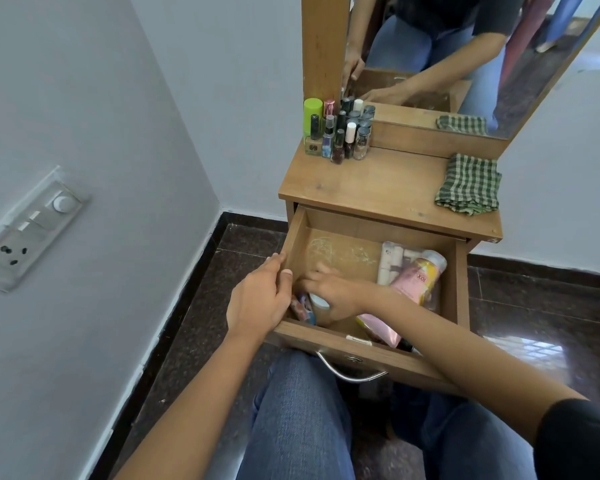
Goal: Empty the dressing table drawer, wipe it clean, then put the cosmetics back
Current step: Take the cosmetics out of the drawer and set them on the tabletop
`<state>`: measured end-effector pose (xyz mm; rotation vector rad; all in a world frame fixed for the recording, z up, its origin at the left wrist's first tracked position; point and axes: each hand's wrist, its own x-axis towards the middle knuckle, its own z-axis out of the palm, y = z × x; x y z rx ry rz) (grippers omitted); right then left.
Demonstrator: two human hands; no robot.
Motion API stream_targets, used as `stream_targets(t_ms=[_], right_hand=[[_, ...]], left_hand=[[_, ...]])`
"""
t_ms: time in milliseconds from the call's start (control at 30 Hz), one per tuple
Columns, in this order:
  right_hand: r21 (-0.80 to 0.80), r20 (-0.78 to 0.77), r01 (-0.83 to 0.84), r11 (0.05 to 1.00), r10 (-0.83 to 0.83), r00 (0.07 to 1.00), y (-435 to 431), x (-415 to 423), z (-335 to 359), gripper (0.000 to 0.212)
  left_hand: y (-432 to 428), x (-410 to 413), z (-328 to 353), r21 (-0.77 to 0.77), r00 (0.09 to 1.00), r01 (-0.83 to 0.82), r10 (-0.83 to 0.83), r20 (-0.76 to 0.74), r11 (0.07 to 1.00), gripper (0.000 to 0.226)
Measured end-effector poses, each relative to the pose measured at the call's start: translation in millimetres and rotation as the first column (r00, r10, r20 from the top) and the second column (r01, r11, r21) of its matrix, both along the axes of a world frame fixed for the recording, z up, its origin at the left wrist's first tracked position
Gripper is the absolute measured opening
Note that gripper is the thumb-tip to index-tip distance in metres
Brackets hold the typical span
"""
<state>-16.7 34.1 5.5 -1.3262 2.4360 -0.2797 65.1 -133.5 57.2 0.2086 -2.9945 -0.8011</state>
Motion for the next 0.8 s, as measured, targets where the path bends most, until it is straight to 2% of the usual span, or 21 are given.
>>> stream_targets(t_ms=[133,233,367,433,533,633,700,800], right_hand=[[0.015,-0.043,0.008,1.0,-0.007,0.999,-5,2,4,0.055],[-0.043,-0.056,0.017,0.999,-0.02,0.998,-1,2,6,0.056],[-0.18,0.065,0.1,0.978,-0.09,0.994,15,-6,16,0.072],[-0.306,0.143,0.193,0.932,-0.155,0.977,24,-12,22,0.068],[-0.511,0.198,0.337,0.791,-0.272,0.941,35,-22,37,0.055],[-0.686,0.337,0.497,0.531,-0.374,0.864,36,-34,63,0.048],[-0.721,0.446,0.589,0.365,-0.406,0.798,35,-44,81,0.048],[-0.736,0.458,0.626,0.257,-0.491,0.741,34,-65,96,0.045]], left_hand=[[-1,0,0,0.0,1.0,-0.006,0.006,0.009,1.0,0.042],[-1,0,-1,0.005,1.0,-0.004,0.004,0.005,1.0,0.042],[-1,0,0,0.008,1.0,-0.004,0.004,0.003,1.0,0.042],[-1,1,1,0.012,1.0,-0.008,0.008,-0.002,1.0,0.041],[-1,1,0,0.029,1.0,-0.006,0.006,0.0,1.0,0.041],[-2,-1,-1,0.03,1.0,-0.006,0.006,0.008,1.0,0.041],[-1,-1,0,0.031,1.0,-0.01,0.01,0.013,0.999,0.041],[-1,0,0,0.037,1.0,-0.008,0.008,0.014,0.999,0.042]])
